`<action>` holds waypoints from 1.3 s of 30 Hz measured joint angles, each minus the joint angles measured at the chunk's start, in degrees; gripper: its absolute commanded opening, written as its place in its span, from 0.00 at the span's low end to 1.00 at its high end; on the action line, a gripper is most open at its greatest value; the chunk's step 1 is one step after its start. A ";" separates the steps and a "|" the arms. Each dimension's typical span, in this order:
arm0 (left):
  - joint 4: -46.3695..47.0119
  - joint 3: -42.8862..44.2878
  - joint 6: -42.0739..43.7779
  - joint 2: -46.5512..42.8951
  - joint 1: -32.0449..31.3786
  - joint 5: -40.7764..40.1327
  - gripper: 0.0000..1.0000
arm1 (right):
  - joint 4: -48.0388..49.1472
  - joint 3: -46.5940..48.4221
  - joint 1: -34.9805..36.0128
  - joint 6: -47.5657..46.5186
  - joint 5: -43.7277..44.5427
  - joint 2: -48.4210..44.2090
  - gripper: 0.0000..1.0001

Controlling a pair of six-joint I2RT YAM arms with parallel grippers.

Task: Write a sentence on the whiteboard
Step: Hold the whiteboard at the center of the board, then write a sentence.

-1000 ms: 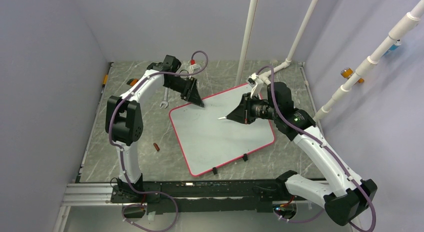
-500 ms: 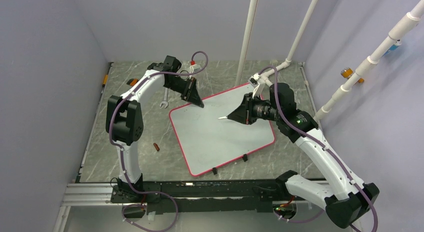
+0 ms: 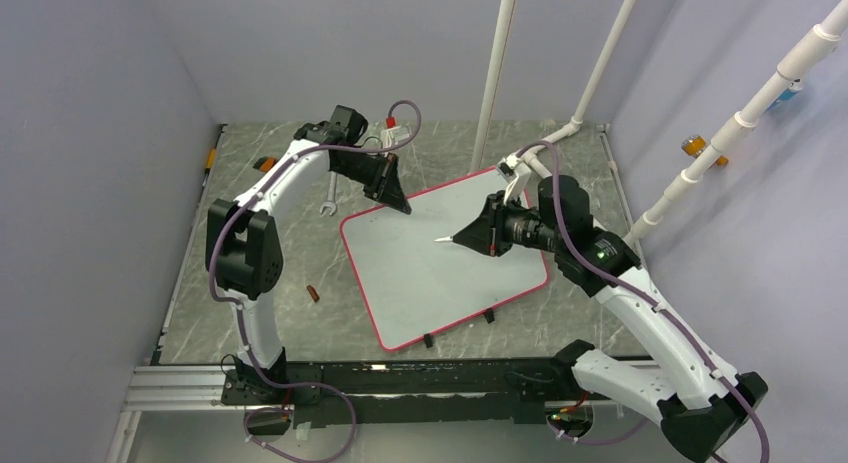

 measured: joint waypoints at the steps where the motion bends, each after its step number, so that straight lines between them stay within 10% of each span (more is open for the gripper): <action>1: 0.00 -0.02 -0.39 -0.46 -0.24 -0.72 0.00 | 0.00 0.00 1.20 0.00 1.38 -0.09 0.00; 20: 6.51 -6.19 -6.82 -6.67 -1.79 -7.06 0.00 | 7.50 -0.87 38.71 -4.72 48.54 6.10 0.00; 39: 8.85 -6.62 -9.70 -6.82 -2.54 -9.40 0.00 | 9.70 7.91 40.76 -10.84 55.23 21.14 0.00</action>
